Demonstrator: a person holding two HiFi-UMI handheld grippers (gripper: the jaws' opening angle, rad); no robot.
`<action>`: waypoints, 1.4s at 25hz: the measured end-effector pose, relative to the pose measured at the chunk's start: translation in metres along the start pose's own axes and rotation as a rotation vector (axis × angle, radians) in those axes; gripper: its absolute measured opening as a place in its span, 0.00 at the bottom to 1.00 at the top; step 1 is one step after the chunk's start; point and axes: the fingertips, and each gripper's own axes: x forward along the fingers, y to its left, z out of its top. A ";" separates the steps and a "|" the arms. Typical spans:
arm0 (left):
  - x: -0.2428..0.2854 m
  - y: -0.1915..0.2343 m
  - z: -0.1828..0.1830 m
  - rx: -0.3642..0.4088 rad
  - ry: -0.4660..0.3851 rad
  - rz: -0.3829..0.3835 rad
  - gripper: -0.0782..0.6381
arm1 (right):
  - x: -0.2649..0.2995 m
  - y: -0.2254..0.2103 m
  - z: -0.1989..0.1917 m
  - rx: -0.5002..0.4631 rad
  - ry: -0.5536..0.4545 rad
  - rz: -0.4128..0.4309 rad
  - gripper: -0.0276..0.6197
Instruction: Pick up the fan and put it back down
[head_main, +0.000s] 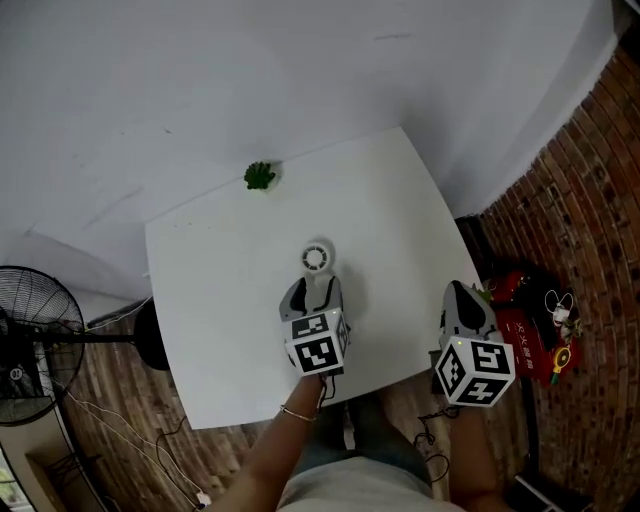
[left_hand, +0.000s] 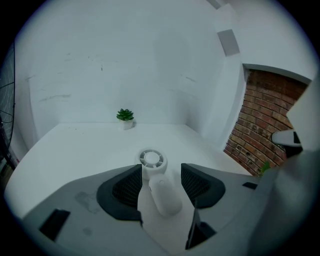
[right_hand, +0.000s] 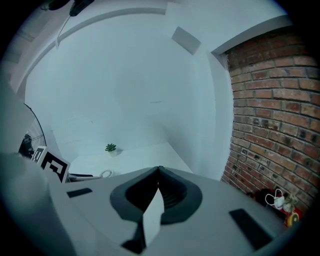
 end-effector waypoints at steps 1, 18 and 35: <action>0.003 0.000 -0.003 0.001 0.008 0.004 0.43 | 0.002 0.000 -0.004 0.004 0.008 0.002 0.04; 0.036 0.002 -0.033 0.014 0.114 0.043 0.43 | 0.031 0.025 -0.031 0.035 0.082 0.068 0.04; 0.042 0.007 -0.044 0.005 0.194 0.074 0.42 | 0.035 0.021 -0.038 0.065 0.097 0.073 0.04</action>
